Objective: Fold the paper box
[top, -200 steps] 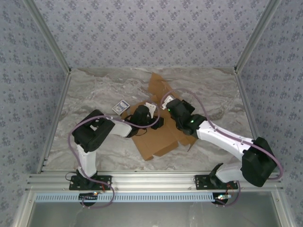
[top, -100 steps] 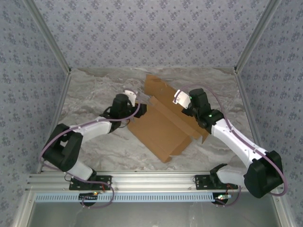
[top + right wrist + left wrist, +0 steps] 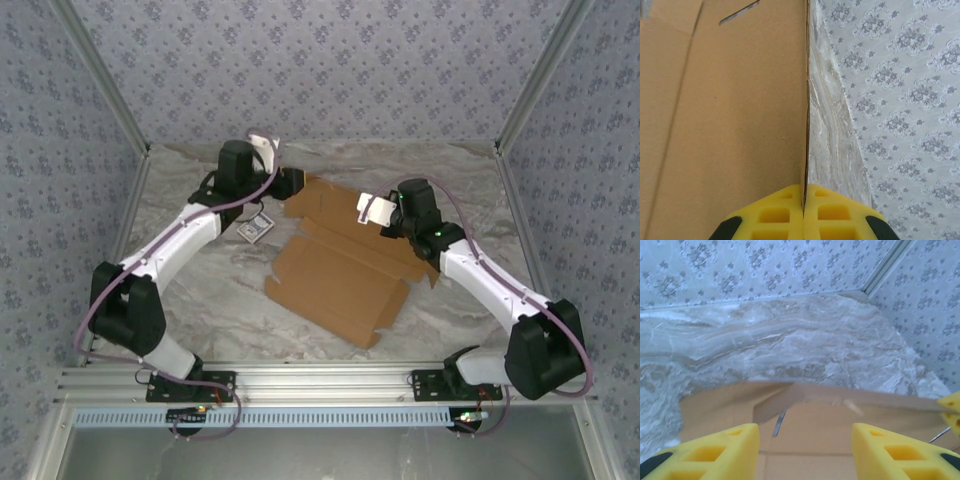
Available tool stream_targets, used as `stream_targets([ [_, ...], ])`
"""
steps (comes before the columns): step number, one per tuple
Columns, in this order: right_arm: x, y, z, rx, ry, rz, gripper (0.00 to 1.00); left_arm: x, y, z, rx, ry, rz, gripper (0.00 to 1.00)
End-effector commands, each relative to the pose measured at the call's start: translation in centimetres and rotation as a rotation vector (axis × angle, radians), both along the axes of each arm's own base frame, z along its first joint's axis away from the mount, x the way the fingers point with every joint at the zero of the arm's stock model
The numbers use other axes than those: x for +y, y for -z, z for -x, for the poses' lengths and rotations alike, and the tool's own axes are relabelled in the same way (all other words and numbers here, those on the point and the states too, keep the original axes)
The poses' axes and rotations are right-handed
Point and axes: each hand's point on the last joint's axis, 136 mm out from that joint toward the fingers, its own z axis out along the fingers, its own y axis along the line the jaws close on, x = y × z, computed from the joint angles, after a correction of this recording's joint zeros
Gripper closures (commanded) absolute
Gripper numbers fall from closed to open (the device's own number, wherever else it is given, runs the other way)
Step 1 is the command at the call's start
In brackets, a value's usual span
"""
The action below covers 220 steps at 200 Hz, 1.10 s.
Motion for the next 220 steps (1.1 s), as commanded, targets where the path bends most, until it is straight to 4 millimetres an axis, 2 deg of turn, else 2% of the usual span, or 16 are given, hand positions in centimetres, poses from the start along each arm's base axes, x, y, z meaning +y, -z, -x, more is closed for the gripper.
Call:
stream_targets([
  [1, 0.7, -1.2, -0.7, -0.044, -0.053, 0.028, 1.0, -0.6, 2.9, 0.5, 0.204, 0.019, -0.036, 0.48],
  [53, 0.8, -1.4, -0.8, -0.058, -0.046, 0.038, 1.0, -3.0, 4.1, -2.1, 0.31, 0.028, -0.047, 0.43],
  [81, 0.8, -1.5, -0.9, -0.065, -0.039, 0.041, 1.0, -4.8, 4.7, -2.4, 0.364, 0.069, -0.004, 0.4],
  [120, 1.0, -1.8, -1.1, -0.083, -0.027, 0.039, 1.0, -6.6, 4.6, -2.2, 0.414, 0.097, 0.117, 0.4],
  [184, 1.8, -1.3, -1.3, -0.09, -0.015, 0.015, 1.0, -7.6, 3.6, -2.9, 0.444, 0.047, 0.308, 0.42],
  [220, 1.9, -1.3, -1.5, -0.093, -0.011, 0.01, 1.0, -7.6, 4.1, -2.9, 0.453, 0.013, 0.334, 0.49],
])
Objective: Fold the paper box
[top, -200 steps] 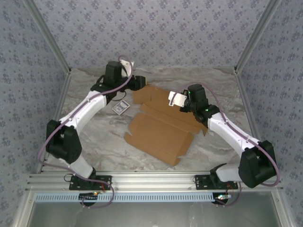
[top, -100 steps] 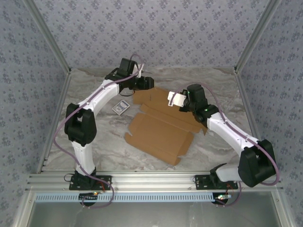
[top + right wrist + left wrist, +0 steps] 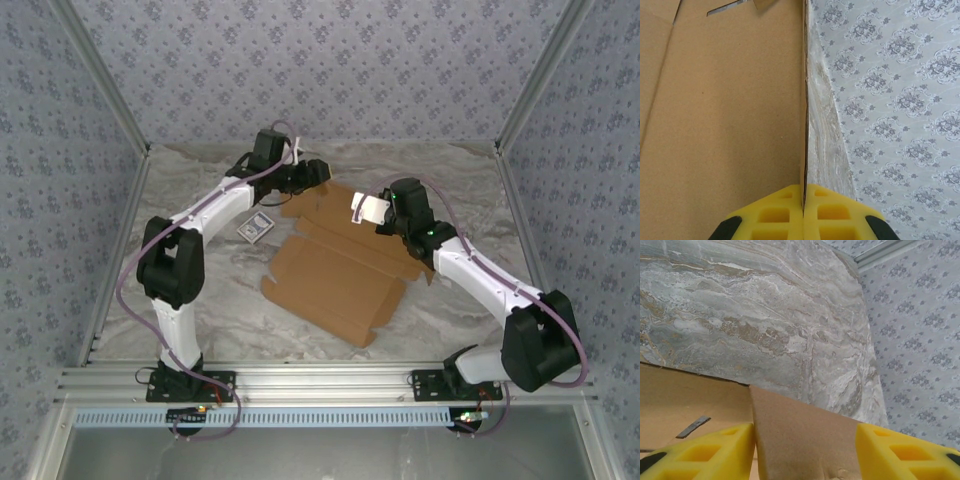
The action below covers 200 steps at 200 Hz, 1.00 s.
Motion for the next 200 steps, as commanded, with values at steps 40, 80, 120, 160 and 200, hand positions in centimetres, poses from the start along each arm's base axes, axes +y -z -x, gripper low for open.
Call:
stream_targets([
  [40, 1.0, -1.0, -0.6, -0.039, -0.016, -0.029, 1.0, -0.9, -2.7, 0.4, -0.033, -0.025, 0.099, 0.61],
  [80, 0.9, -1.1, -0.6, -0.041, -0.014, -0.024, 1.0, -0.6, -3.0, 0.5, -0.039, -0.038, 0.103, 0.7],
  [120, 0.8, -1.3, -0.5, -0.045, -0.012, -0.023, 1.0, -0.3, -3.2, 0.6, -0.041, -0.045, 0.105, 0.72],
  [160, 0.5, -1.8, -0.4, -0.049, -0.007, -0.019, 1.0, 2.0, -3.4, 0.8, -0.082, -0.079, 0.052, 0.56],
  [200, -0.5, -2.0, 0.1, 0.034, -0.005, -0.047, 1.0, 7.1, -2.8, 3.1, -0.209, -0.104, -0.108, 0.42],
])
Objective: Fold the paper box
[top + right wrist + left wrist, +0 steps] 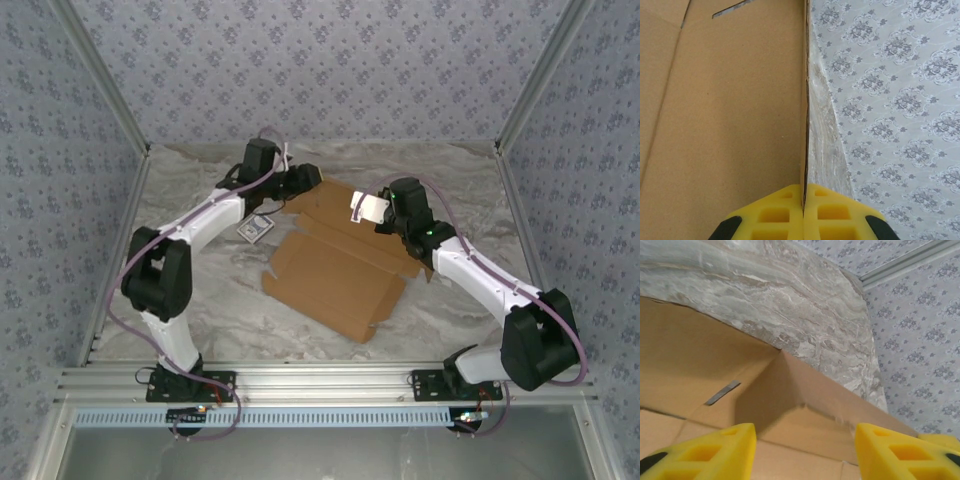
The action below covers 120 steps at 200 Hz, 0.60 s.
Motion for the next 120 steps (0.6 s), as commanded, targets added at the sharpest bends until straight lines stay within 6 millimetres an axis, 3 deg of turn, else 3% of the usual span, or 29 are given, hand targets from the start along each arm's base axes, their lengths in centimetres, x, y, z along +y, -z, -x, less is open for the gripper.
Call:
stream_targets([
  [1, -0.4, -1.8, 0.4, 0.038, -0.008, -0.046, 1.0, 3.4, -2.1, 1.3, -0.149, -0.013, -0.096, 0.42],
  [18, -0.9, -1.6, 0.6, 0.094, -0.013, -0.065, 1.0, 4.9, -1.2, 2.9, -0.207, 0.004, -0.15, 0.39],
  [41, -1.4, -1.4, 0.8, 0.184, -0.002, -0.102, 1.0, 5.6, 1.6, 4.4, -0.252, 0.044, -0.211, 0.35],
  [65, -2.0, -0.3, 0.8, 0.29, 0.019, -0.146, 1.0, 4.5, 4.3, 4.9, -0.282, 0.138, -0.237, 0.35],
  [68, -1.9, -1.3, 0.4, 0.278, 0.018, -0.158, 1.0, 4.3, 4.5, 4.8, -0.288, 0.149, -0.246, 0.35],
  [77, -2.0, -1.3, 0.2, 0.298, 0.025, -0.165, 1.0, 3.6, 5.3, 4.8, -0.304, 0.179, -0.282, 0.35],
  [120, -2.9, -0.9, -0.6, 0.354, 0.056, -0.215, 1.0, 0.7, 9.1, 2.9, -0.33, 0.262, -0.403, 0.35],
])
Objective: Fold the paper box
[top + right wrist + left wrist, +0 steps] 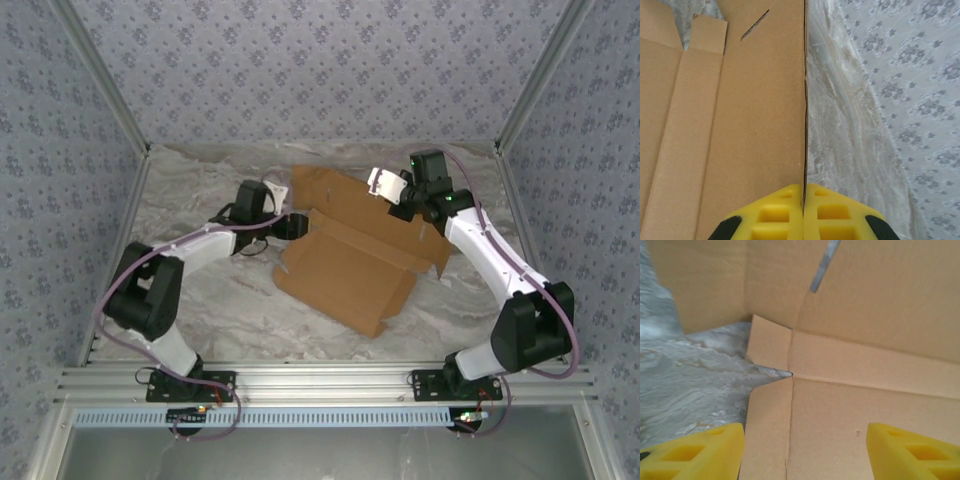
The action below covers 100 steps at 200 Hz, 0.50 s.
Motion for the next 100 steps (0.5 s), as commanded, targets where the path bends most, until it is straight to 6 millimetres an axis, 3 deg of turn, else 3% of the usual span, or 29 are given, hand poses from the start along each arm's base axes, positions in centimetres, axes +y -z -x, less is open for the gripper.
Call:
stream_targets([
  [1, -0.2, 0.1, 0.4, 0.078, 0.013, -0.055, 1.0, -1.9, -0.9, -2.5, -0.13, 0.064, -0.04, 0.35],
  [54, -0.8, 0.6, -0.1, 0.102, 0.031, -0.051, 1.0, -2.7, 3.1, -5.4, -0.094, 0.058, -0.11, 0.35],
  [100, -0.9, 0.5, -0.4, 0.09, 0.043, -0.049, 1.0, -3.3, 6.0, -5.2, -0.012, 0.048, -0.118, 0.36],
])
